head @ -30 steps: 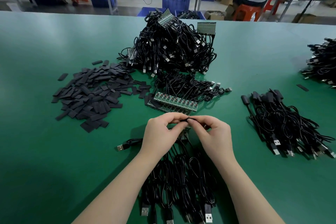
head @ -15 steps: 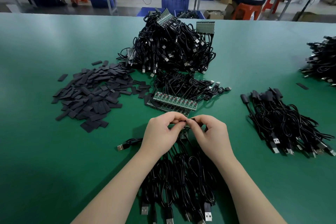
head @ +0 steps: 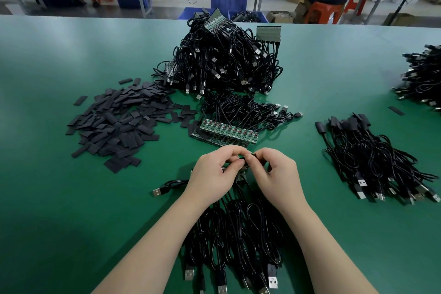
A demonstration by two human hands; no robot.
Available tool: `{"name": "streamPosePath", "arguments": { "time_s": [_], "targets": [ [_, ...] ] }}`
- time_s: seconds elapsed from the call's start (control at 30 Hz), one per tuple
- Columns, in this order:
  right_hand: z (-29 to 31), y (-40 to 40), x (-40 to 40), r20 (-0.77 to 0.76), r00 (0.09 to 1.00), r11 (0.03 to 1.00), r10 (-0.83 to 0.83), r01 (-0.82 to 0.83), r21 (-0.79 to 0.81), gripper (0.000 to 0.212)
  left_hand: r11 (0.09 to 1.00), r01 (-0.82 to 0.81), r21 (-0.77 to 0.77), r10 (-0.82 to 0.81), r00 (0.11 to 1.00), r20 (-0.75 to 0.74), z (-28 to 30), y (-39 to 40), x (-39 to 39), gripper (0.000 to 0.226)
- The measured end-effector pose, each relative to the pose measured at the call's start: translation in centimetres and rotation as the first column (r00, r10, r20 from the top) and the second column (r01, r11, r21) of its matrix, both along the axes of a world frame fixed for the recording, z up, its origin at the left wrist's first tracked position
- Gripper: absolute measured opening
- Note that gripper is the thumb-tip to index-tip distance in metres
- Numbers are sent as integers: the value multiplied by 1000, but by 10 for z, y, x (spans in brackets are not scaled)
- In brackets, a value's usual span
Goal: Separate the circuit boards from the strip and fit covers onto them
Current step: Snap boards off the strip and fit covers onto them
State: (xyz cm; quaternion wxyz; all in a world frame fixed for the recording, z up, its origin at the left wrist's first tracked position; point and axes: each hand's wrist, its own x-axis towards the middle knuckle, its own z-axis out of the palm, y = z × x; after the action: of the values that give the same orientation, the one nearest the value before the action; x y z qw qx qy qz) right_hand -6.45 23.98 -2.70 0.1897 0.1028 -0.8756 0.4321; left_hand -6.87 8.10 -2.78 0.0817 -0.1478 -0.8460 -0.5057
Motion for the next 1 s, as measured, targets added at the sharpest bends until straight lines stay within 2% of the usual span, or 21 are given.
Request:
{"name": "streamPosePath", "arguments": {
  "time_s": [0.23, 0.37, 0.47, 0.63, 0.77, 0.9, 1.0],
  "targets": [
    [-1, -4, 0, 34, 999, 999, 14, -13, -48, 30, 997, 63, 43, -63, 998, 2, -3, -1, 0, 31],
    [0, -4, 1, 15, 1000, 998, -7, 8, -63, 38, 999, 43, 13, -43, 998, -38, -3, 0, -1, 32],
    [1, -4, 1, -3, 1000, 997, -28, 27, -72, 46, 996, 46, 75, -41, 997, -65, -2, 1, -1, 28],
    [1, -4, 1, -20, 1000, 991, -7, 4, -132, 40, 993, 43, 114, -41, 999, -25, 0, -1, 0, 25],
    [1, 1, 0, -36, 999, 995, 16, -20, -101, 36, 991, 74, 110, -80, 995, 53, 1, -3, -1, 25],
    [0, 1, 0, -60, 998, 998, 26, -29, -63, 35, 990, 99, 102, -105, 993, 50, 5, -2, 1, 22],
    [0, -1, 1, -10, 1000, 994, 6, -7, -107, 34, 992, 64, 111, -68, 997, 27, 4, 0, 1, 23]
  ]
}}
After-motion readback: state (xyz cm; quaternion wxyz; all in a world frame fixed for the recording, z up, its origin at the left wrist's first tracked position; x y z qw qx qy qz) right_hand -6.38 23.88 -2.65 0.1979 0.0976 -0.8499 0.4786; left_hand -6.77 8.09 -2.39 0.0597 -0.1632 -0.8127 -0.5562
